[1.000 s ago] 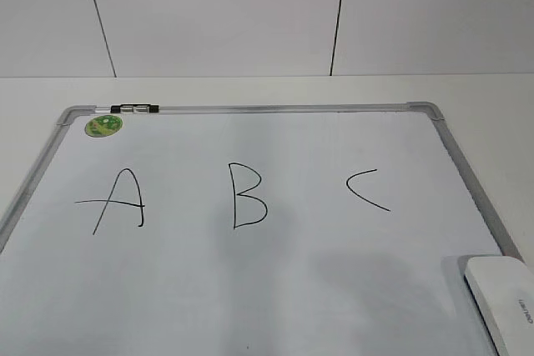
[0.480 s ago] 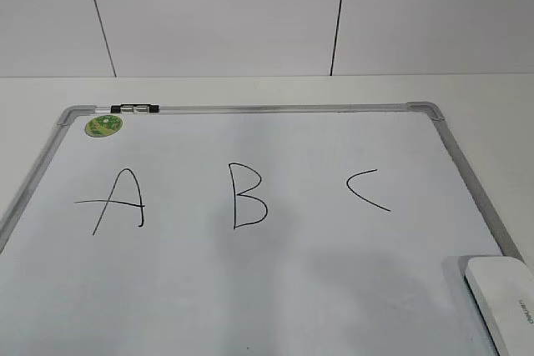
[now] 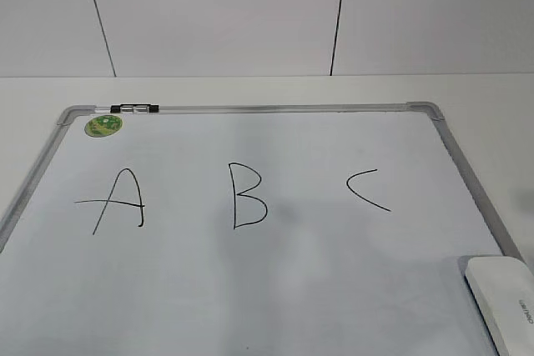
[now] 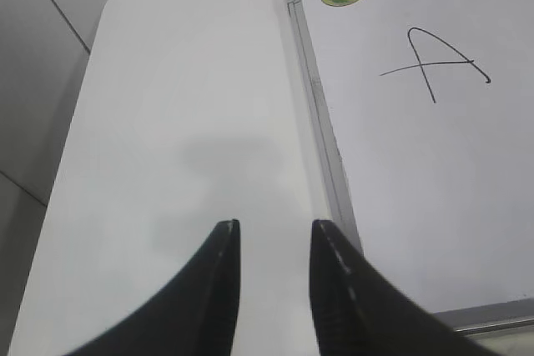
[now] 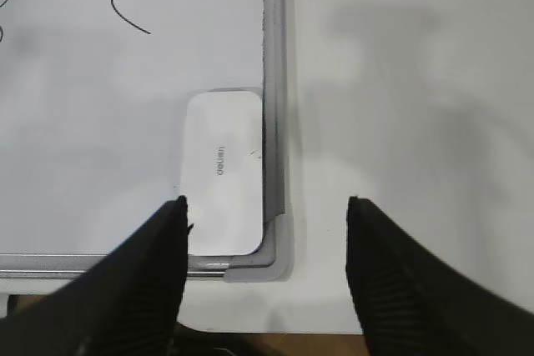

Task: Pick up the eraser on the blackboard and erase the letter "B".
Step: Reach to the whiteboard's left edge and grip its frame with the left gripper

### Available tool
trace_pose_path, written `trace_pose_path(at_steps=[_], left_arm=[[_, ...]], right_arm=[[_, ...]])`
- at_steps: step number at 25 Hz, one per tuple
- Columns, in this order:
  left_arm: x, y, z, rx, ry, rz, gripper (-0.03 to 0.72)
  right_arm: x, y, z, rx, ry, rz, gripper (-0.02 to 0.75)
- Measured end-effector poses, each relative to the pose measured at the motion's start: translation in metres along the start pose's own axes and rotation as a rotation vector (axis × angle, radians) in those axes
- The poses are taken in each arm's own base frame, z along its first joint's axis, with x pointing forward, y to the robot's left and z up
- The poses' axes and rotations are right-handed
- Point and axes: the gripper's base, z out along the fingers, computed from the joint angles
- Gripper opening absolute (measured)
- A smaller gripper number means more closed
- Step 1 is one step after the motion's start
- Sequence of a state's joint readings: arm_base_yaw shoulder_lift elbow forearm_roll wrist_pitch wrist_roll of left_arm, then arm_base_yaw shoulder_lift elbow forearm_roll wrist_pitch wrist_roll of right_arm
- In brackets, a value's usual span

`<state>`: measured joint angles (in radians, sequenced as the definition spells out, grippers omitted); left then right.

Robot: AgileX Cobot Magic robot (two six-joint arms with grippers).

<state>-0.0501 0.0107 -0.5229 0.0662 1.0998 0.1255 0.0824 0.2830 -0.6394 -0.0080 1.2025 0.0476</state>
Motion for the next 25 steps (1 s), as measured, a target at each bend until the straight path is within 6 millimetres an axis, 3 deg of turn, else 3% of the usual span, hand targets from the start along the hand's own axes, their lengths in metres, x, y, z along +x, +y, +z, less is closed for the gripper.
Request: trace_pose_path(at_steps=[6,10,21,25], left_arm=[[-0.001,-0.002,0.002,0.022,0.016,-0.009,0.217],[-0.007,-0.001,0.014,0.037,0.116,-0.005,0.217],[-0.049,0.003,0.055,0.065,0.428,-0.077,0.217],[-0.07,0.004,0.079,0.075,0.577,-0.095,0.217]], right_arm=[[-0.014,0.008,0.013,-0.07,0.108,0.032,0.471],[-0.024,0.01,0.022,-0.083,0.183,0.041,0.471],[-0.061,0.012,0.053,-0.073,0.379,0.048,0.471],[-0.066,0.012,0.061,-0.071,0.415,0.049,0.471]])
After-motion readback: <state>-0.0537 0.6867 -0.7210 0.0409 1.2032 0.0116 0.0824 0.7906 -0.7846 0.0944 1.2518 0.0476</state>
